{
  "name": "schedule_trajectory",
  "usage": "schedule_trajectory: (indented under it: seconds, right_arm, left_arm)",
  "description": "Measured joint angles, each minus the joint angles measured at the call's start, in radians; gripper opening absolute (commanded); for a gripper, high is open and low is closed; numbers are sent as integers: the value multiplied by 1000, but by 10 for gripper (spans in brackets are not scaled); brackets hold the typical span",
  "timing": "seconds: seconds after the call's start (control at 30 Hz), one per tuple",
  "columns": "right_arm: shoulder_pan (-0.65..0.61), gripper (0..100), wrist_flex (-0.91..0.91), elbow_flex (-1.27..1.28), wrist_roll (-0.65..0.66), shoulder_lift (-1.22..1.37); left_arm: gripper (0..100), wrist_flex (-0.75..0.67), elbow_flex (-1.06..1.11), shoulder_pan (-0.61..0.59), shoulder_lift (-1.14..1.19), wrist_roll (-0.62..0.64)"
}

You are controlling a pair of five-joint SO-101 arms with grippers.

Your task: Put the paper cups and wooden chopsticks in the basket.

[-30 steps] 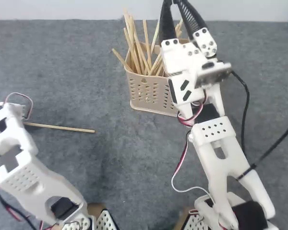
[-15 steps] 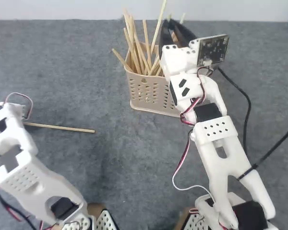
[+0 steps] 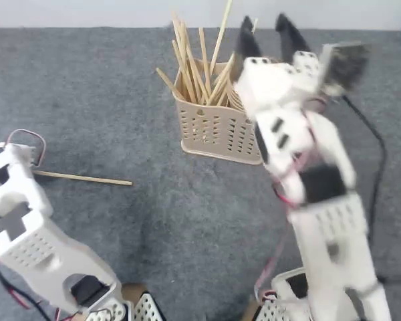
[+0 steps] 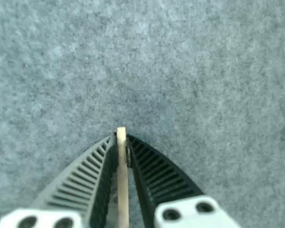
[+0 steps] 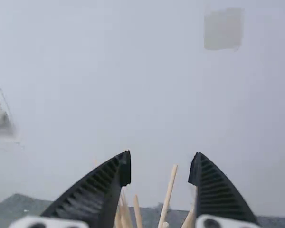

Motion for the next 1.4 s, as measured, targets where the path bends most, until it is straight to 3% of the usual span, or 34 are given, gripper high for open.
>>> schedule_trajectory:
  seconds: [0.23, 0.37, 0.67, 0.93, 1.17, 1.4]
  right_arm:
    - [3, 5, 434, 26, -101, -359]
    - [2, 14, 559, 167, -81, -491]
    - [0, 8, 445, 740, 61, -505]
    - [0, 8, 123, 1200, 64, -503]
    - [2, 8, 12, 1266, 69, -505]
    - [0, 8, 8, 1266, 69, -505]
  left_arm:
    - [12, 0, 0, 0, 0, 0]
    - [12, 0, 0, 0, 0, 0]
    - [12, 0, 0, 0, 0, 0]
    - [12, 64, -11, 35, 0, -6]
    - [12, 201, -43, 140, -84, -101]
    - [12, 272, -161, 258, -404, -193]
